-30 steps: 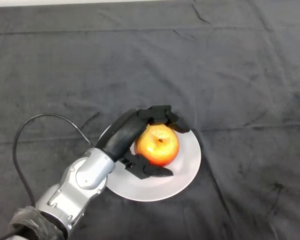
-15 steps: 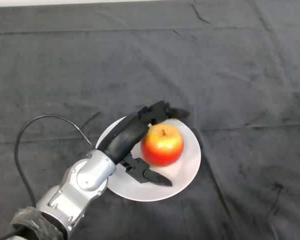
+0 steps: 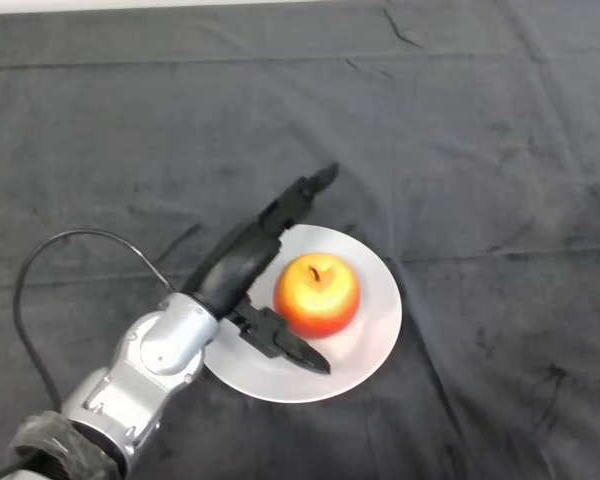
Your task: Move the apple to the plate
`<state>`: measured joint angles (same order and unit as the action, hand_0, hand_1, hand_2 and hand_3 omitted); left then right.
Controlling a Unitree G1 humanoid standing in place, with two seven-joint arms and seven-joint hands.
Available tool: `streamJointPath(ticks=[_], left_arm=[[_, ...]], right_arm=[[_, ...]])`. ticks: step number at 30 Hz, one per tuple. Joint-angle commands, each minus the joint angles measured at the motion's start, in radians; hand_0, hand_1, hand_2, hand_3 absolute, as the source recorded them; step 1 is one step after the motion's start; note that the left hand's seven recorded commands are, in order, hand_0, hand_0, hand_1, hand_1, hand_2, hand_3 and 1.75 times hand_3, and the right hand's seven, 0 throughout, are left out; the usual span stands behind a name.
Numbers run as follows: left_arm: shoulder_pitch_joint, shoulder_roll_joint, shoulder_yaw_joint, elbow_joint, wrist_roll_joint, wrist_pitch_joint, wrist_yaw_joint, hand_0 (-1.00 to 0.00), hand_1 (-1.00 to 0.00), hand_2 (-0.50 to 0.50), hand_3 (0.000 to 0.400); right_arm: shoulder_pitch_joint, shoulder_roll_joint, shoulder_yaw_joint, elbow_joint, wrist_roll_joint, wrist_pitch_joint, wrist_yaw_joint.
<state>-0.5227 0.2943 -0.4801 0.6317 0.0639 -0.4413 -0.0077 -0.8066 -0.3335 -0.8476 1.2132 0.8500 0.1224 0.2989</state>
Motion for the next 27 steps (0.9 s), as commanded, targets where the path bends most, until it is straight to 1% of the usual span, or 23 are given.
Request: streamJointPath(ticks=[1,6,13,27], left_arm=[[-0.026,0.043,0.042,-0.021,-0.020,-0.001,-0.003,0.00,0.00,0.00,0.000],[-0.043,0.056,0.092,-0.001,-0.040,-0.015,0.012,0.00,0.00,0.00,0.000],[-0.052,0.061,0.157,0.034,-0.049,-0.033,0.067,0.00,0.00,0.00,0.000],[-0.063,0.118,0.300,0.069,-0.070,-0.044,0.141,0.00,0.00,0.00,0.000]], right_arm=[[-0.018,-0.018,-0.0121,-0.035,0.0131,-0.003,-0.0029],[-0.018,-0.018,-0.0121,-0.035,0.0131,-0.003,-0.0029],[-0.018,-0.018,-0.0120,-0.035,0.0132,-0.003,-0.0029],[-0.018,-0.018,-0.0120,-0.035,0.0134,-0.004,-0.0027]])
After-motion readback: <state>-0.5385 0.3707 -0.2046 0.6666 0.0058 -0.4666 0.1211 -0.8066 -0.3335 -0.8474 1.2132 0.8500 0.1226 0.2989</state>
